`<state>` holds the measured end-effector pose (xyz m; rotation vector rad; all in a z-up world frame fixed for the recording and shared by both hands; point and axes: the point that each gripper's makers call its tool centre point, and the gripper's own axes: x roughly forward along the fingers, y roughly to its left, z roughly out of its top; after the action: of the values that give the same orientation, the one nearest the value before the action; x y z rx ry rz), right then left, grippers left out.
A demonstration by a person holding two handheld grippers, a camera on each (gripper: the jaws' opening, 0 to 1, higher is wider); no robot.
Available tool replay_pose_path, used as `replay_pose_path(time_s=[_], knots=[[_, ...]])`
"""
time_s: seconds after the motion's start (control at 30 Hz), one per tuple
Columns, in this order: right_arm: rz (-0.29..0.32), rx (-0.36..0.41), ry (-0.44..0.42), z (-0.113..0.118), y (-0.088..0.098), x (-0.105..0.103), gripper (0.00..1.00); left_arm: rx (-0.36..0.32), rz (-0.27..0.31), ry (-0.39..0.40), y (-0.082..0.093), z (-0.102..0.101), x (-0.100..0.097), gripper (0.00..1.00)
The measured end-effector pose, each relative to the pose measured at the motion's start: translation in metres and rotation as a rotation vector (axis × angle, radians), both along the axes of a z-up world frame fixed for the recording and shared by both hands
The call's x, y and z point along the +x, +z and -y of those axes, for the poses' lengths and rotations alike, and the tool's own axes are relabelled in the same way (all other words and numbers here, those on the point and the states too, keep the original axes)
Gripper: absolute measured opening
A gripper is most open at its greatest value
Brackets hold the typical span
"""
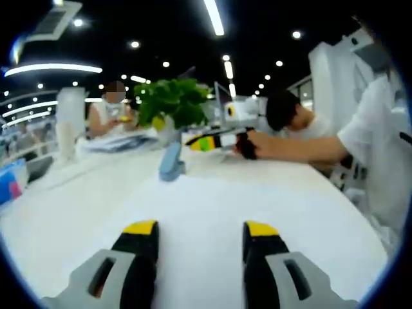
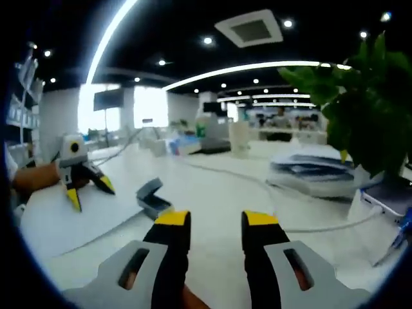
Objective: Pick up the paper insert the paper into the punch align the paper edges press the punch to punch holes
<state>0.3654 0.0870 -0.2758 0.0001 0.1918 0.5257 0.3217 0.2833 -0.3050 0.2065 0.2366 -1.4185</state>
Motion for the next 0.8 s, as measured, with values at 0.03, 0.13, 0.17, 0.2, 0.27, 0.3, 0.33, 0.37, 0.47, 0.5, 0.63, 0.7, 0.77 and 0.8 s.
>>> replay_pose_path(time_s=[0.03, 0.13, 0.17, 0.2, 0.27, 0.3, 0.33, 0.37, 0.47, 0.5, 0.63, 0.7, 0.77, 0.8], knots=[[-0.003, -0.011, 0.036, -0.003, -0.002, -0.003, 0.35, 0.000, 0.000, 0.000, 0.000, 0.000, 0.000, 0.53], [-0.010, -0.079, 0.120, -0.013, -0.007, -0.007, 0.41, -0.001, -0.001, 0.001, 0.000, -0.001, 0.004, 0.53], [-0.015, -0.080, 0.163, -0.019, -0.008, -0.007, 0.41, -0.001, -0.001, 0.001, 0.000, -0.001, 0.004, 0.53], [-0.026, -0.075, 0.207, -0.026, -0.009, -0.007, 0.41, -0.001, 0.000, 0.000, 0.000, -0.002, 0.004, 0.53], [-0.028, -0.078, 0.298, -0.039, -0.008, -0.006, 0.41, -0.001, -0.001, 0.001, 0.000, -0.002, 0.004, 0.53], [-0.023, -0.069, 0.334, -0.045, -0.007, -0.006, 0.40, -0.001, -0.001, 0.001, 0.000, -0.002, 0.005, 0.53], [-0.017, -0.065, 0.360, -0.049, -0.007, -0.007, 0.39, -0.001, 0.000, 0.001, 0.000, -0.002, 0.005, 0.53], [-0.003, -0.051, 0.405, -0.055, -0.006, -0.012, 0.38, -0.002, 0.000, 0.000, 0.000, -0.002, 0.005, 0.53], [-0.011, -0.048, 0.458, -0.059, -0.010, -0.022, 0.36, -0.002, 0.000, 0.000, -0.001, -0.003, 0.006, 0.53], [-0.015, -0.051, 0.469, -0.060, -0.011, -0.023, 0.36, -0.003, 0.000, -0.002, -0.001, -0.003, 0.006, 0.53], [-0.003, -0.116, 0.514, -0.068, -0.019, -0.016, 0.33, -0.009, 0.002, -0.010, 0.000, 0.001, 0.000, 0.53], [-0.016, -0.111, 0.534, -0.075, -0.020, -0.011, 0.31, -0.010, 0.001, -0.009, 0.000, 0.000, 0.000, 0.53], [-0.003, -0.124, 0.555, -0.081, -0.020, -0.008, 0.31, -0.010, 0.001, -0.010, 0.000, 0.000, 0.001, 0.53], [-0.001, -0.129, 0.559, -0.082, -0.021, -0.005, 0.31, -0.010, 0.001, -0.010, 0.000, 0.000, 0.001, 0.53]])
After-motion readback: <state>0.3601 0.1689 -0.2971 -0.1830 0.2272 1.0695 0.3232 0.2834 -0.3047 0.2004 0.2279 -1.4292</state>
